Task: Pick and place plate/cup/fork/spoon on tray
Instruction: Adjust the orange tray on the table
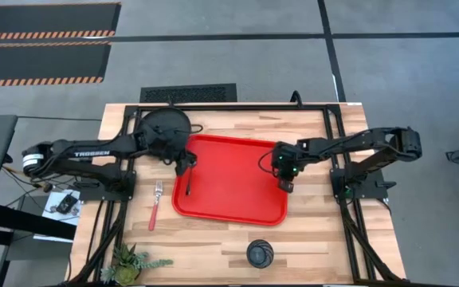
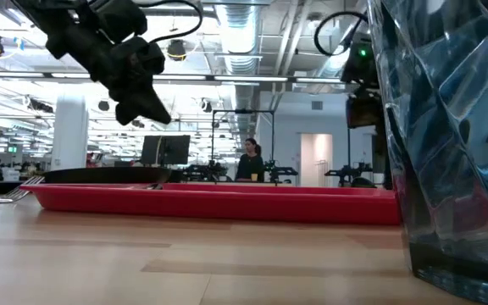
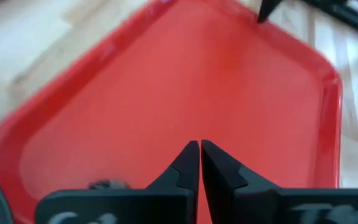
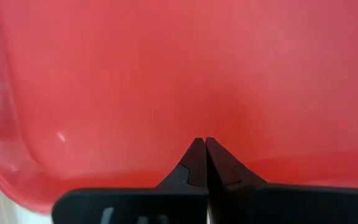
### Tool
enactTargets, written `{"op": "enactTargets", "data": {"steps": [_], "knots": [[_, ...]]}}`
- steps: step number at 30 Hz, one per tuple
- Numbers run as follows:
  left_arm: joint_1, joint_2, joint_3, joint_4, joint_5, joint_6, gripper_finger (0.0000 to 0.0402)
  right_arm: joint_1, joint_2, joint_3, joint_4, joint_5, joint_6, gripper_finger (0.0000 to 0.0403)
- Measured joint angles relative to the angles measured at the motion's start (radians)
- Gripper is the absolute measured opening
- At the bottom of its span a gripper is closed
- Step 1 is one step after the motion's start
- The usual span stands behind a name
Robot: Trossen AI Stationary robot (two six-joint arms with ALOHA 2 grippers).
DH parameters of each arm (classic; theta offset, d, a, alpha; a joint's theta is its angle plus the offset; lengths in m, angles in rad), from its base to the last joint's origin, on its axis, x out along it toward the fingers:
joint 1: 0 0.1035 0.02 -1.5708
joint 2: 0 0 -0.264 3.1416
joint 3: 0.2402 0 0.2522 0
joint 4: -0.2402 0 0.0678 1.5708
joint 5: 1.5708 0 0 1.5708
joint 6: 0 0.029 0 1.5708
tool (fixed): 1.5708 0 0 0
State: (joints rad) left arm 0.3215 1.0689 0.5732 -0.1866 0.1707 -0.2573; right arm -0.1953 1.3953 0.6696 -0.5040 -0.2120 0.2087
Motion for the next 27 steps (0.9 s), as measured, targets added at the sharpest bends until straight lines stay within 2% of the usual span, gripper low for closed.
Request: {"op": "enactTargets", "data": {"steps": [7, 20, 27], "knots": [[-0.067, 0.0, 0.0, -0.01, -0.076, -0.089, 0.0, -0.058, -0.001, -0.038, -0.012, -0.024, -0.034, 0.0003], [-0.122, 0.0, 0.0, -0.012, -0.106, -0.166, 0.0, -0.147, -0.001, -0.043, -0.077, -0.013, -0.117, 0.0004], [-0.147, 0.0, 0.0, -0.012, -0.167, -0.229, 0.0, -0.177, -0.003, -0.028, -0.058, -0.009, -0.165, 0.0005]]}}
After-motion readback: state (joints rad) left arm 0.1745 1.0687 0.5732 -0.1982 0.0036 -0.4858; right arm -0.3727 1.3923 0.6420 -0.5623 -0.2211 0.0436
